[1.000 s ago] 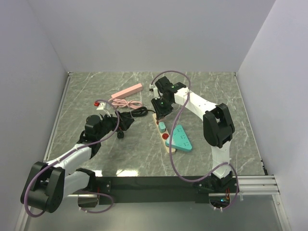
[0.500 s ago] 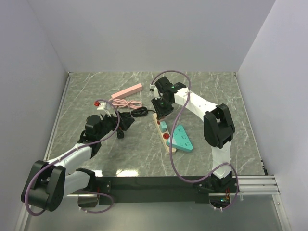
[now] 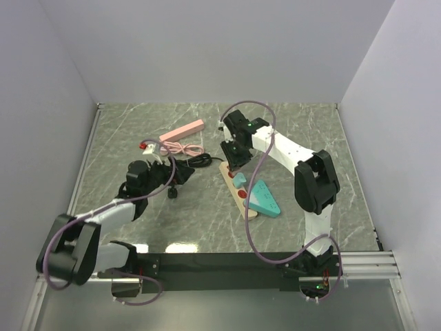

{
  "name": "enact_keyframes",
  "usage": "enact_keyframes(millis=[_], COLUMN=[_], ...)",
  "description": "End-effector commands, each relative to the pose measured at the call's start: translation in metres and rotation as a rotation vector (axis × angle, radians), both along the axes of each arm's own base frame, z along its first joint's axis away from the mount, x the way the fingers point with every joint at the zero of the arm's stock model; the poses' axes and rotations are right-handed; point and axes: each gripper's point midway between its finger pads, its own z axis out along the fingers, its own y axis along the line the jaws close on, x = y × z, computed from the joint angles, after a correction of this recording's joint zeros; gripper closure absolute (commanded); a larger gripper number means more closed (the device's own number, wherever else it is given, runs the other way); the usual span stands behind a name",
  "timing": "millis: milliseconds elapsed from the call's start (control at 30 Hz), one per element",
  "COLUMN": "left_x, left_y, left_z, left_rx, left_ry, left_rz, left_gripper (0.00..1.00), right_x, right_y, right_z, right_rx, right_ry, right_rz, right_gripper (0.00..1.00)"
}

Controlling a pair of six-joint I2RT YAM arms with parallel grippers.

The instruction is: Insert the plug

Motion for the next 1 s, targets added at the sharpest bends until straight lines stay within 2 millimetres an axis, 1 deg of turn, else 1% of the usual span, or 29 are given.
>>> enact_keyframes(millis=[0, 33, 67, 100, 133, 167, 200, 233, 267, 300, 333, 367, 400, 433, 467, 500, 533, 567, 600, 633, 733, 867, 967], left_x=[0.026, 0.031, 0.036, 0.039, 0.042, 0.049, 0.051, 0.054, 0.058, 0.06, 0.062, 0.069, 0.069, 0.075, 0.074, 0.074, 0.076, 0.078, 0.078, 0.082, 0.081, 0.077, 0.075], left_y=[-0.008, -0.009, -0.011, -0.015, -0.018, -0.024, -0.033, -0.04, -0.051, -0.057, -0.062, -0.068, -0.073, -0.079, -0.084, -0.088, -0.09, -0.099, -0.103, -0.105, -0.111, -0.121, -0.125], left_z=[0.014, 0.006, 0.007, 0.006, -0.002, 0.003, 0.002, -0.009, -0.003, -0.006, -0.021, -0.02, -0.026, -0.035, -0.041, -0.054, -0.058, -0.056, -0.067, -0.069, -0.081, -0.085, -0.099], left_rx=[-0.002, 0.012, 0.024, 0.04, 0.06, 0.078, 0.094, 0.116, 0.119, 0.117, 0.129, 0.125, 0.135, 0.14, 0.145, 0.156, 0.161, 0.165, 0.183, 0.201, 0.208, 0.18, 0.222], left_ry=[-0.042, -0.019, -0.028, -0.025, -0.006, -0.012, -0.011, 0.014, 0.001, 0.011, 0.046, 0.049, 0.065, 0.088, 0.101, 0.131, 0.138, 0.132, 0.152, 0.152, 0.176, 0.18, 0.212], left_rz=[0.009, 0.017, 0.022, 0.035, 0.035, 0.031, 0.026, 0.016, -0.005, -0.021, -0.033, -0.036, -0.048, -0.059, -0.071, -0.083, -0.081, -0.095, -0.099, -0.09, -0.106, -0.144, -0.146], left_gripper=[0.05, 0.06, 0.06, 0.07, 0.07, 0.08, 0.09, 0.09, 0.09, 0.1, 0.11, 0.12, 0.13, 0.14, 0.15, 0.17, 0.18, 0.19, 0.19, 0.2, 0.2, 0.2, 0.21], right_x=[-0.002, -0.004, -0.007, -0.007, -0.007, -0.011, -0.01, -0.013, -0.012, -0.012, -0.012, -0.011, -0.011, -0.01, -0.011, -0.01, -0.01, -0.009, -0.009, -0.007, -0.005, -0.006, -0.007], right_y=[-0.002, 0.0, -0.001, 0.003, 0.004, 0.005, 0.009, 0.011, 0.01, 0.013, 0.015, 0.016, 0.016, 0.017, 0.018, 0.019, 0.019, 0.019, 0.019, 0.018, 0.018, 0.016, 0.012], right_z=[0.015, 0.015, 0.008, 0.008, 0.006, 0.001, 0.001, -0.002, -0.003, -0.004, -0.004, -0.003, -0.003, -0.003, -0.003, -0.003, -0.002, -0.001, -0.001, 0.0, 0.002, 0.002, 0.001], right_rx=[0.044, 0.059, 0.058, 0.081, 0.091, 0.095, 0.121, 0.128, 0.132, 0.14, 0.148, 0.154, 0.154, 0.159, 0.162, 0.164, 0.162, 0.161, 0.157, 0.153, 0.147, 0.139, 0.111], right_ry=[-0.038, -0.036, -0.022, -0.022, -0.019, -0.007, -0.004, 0.003, 0.005, 0.003, 0.007, 0.003, 0.006, 0.008, 0.011, 0.011, 0.008, 0.006, 0.008, 0.004, 0.003, 0.005, 0.008], right_rz=[-0.019, -0.021, -0.024, -0.018, -0.015, -0.014, -0.006, -0.004, -0.007, -0.003, -0.002, -0.004, -0.005, -0.002, 0.002, 0.001, 0.0, -0.001, 0.0, -0.001, -0.008, -0.009, -0.019], right_gripper=[1.0, 1.0, 1.0, 1.0, 1.0, 1.0, 1.0, 1.0, 1.0, 1.0, 1.0, 1.0, 1.0, 1.0, 1.0, 1.0, 1.0, 1.0, 1.0, 1.0, 1.0, 1.0, 1.0])
